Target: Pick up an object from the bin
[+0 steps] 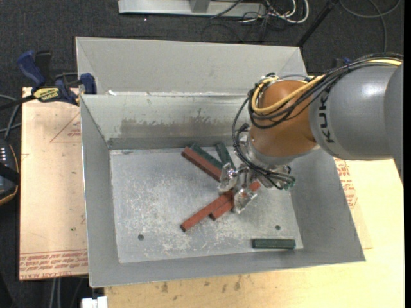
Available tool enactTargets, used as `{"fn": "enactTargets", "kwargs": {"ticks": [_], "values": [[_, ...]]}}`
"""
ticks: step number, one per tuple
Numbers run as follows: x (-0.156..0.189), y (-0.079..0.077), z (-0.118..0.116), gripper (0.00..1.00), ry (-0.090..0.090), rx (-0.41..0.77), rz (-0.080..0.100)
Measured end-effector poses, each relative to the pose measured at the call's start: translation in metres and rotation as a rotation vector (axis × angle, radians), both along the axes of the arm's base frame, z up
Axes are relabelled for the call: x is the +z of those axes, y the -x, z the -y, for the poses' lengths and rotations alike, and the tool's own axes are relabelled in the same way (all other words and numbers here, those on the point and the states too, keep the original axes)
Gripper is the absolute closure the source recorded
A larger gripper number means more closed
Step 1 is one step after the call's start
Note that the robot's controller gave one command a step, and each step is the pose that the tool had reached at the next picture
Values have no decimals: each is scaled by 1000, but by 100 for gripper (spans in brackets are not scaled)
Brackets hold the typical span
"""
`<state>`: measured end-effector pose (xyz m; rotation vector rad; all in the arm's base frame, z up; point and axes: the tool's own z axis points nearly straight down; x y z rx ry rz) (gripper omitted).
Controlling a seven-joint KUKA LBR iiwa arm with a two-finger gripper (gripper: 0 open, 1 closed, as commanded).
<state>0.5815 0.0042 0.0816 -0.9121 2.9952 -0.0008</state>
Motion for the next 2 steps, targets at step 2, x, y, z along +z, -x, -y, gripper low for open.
{"fn": "enactTargets", "kwargs": {"ticks": [2], "values": [[22,4,0,100,1,-1,-17]]}}
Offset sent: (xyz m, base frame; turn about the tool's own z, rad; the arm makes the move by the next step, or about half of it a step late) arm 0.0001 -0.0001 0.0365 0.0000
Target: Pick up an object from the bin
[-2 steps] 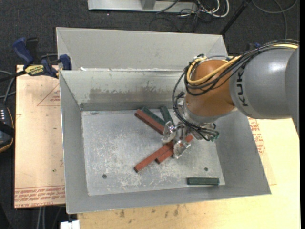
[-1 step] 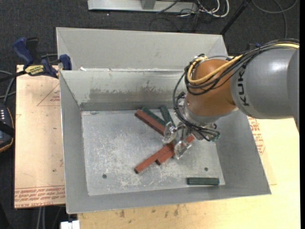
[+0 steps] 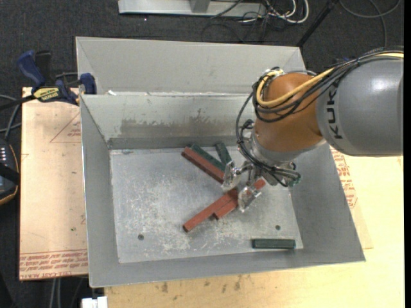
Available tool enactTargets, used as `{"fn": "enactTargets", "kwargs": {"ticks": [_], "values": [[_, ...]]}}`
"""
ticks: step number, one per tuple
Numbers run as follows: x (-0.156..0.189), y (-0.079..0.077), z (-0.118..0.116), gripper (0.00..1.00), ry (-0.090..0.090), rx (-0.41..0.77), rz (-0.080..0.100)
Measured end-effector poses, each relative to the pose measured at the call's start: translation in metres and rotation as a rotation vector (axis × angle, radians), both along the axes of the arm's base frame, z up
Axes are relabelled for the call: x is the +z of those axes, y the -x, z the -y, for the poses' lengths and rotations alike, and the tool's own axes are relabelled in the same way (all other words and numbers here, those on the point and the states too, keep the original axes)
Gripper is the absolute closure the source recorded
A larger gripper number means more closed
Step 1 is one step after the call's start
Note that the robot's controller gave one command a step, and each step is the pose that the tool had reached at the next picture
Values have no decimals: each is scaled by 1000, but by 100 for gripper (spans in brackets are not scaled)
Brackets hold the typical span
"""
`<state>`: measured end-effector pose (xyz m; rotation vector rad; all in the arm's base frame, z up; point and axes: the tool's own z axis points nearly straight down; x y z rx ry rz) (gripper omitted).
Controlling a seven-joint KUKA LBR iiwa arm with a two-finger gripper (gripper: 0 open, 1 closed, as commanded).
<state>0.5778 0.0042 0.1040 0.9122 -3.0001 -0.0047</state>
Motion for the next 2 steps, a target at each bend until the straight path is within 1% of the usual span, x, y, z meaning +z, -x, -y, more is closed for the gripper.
{"fn": "enactTargets", "kwargs": {"ticks": [1,2], "values": [[15,-3,0,100,0,-1,10],[24,-3,0,100,0,-1,12]]}}
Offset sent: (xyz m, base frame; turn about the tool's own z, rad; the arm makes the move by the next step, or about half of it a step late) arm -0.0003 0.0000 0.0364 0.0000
